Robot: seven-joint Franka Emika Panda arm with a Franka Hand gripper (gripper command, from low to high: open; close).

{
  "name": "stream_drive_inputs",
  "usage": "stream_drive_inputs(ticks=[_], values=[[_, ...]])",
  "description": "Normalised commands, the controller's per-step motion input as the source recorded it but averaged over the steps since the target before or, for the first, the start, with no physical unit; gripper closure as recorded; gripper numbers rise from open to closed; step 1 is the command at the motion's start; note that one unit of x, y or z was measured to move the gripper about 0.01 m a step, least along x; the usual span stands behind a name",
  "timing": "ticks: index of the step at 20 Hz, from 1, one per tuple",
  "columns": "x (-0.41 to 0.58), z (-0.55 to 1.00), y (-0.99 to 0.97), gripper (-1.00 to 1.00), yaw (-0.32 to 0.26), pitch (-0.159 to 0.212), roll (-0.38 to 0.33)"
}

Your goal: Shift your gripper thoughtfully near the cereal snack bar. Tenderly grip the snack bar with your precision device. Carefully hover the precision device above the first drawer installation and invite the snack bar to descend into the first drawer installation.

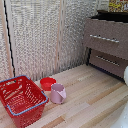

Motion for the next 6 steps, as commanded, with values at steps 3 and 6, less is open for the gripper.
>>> stream_drive_inputs(ticks=[3, 6], values=[[0.183, 0.0, 0.0, -1.0, 0.0, 0.02, -0.006], [0.238, 0.0, 0.16, -1.0, -0.011, 0.001, -0.03]])
